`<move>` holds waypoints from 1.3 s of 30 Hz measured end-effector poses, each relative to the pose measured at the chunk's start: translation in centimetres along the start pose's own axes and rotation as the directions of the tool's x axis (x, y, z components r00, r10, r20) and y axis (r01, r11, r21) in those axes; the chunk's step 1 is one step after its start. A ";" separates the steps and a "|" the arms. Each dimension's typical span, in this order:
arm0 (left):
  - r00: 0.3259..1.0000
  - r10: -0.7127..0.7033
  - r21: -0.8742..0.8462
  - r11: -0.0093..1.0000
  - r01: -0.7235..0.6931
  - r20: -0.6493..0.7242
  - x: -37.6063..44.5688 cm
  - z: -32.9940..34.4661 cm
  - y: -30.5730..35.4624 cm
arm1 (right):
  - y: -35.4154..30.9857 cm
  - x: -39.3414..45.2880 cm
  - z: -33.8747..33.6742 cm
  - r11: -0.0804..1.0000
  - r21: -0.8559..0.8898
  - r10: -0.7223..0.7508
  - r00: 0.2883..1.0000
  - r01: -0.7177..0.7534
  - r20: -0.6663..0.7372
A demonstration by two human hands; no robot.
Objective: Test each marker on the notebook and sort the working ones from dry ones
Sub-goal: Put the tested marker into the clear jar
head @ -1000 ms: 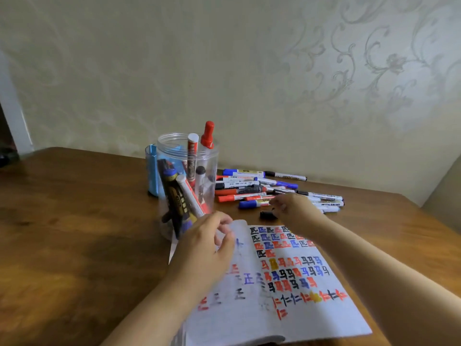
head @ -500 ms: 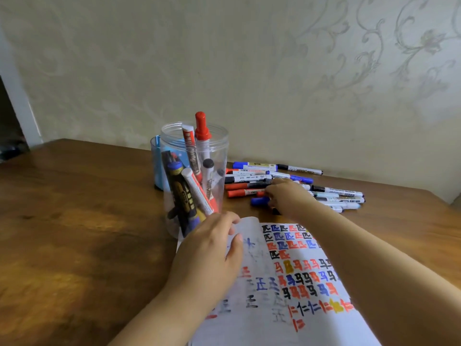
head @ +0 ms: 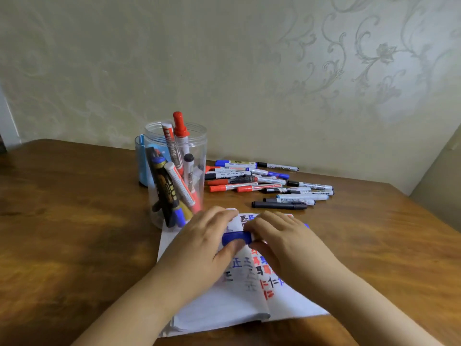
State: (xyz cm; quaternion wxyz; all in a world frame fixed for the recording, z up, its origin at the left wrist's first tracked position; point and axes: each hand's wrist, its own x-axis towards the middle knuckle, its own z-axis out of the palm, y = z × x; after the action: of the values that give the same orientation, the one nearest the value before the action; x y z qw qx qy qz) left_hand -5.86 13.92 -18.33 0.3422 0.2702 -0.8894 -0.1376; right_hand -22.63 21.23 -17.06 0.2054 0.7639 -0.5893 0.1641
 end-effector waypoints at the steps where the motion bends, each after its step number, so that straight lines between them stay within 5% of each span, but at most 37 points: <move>1: 0.996 0.014 0.008 1.000 -0.015 0.083 -0.2 0.1 0.2 | -0.4 -0.9 0.0 1.000 0.002 -0.002 1.000 0.002 -0.007; 9: 0.931 -0.031 -0.061 0.996 0.057 0.363 -1.1 0.7 1.6 | -1.2 -3.7 1.5 0.990 -0.136 -0.040 0.999 0.040 0.001; 31: 0.925 0.008 -0.158 0.986 0.056 0.381 -0.9 1.4 1.0 | -2.2 -4.1 0.8 0.996 0.066 0.053 0.995 -0.059 0.085; 39: 0.938 -0.042 -0.086 0.993 0.075 0.343 -0.9 1.4 1.0 | -2.5 -3.4 2.1 0.992 -0.122 0.029 0.999 -0.025 0.028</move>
State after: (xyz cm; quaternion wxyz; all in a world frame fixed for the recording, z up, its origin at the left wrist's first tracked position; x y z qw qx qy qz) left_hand -6.65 15.32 -19.34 0.1917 0.2517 -0.9189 -0.2355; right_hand -21.08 23.59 -20.85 0.2408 0.7441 -0.6116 0.1193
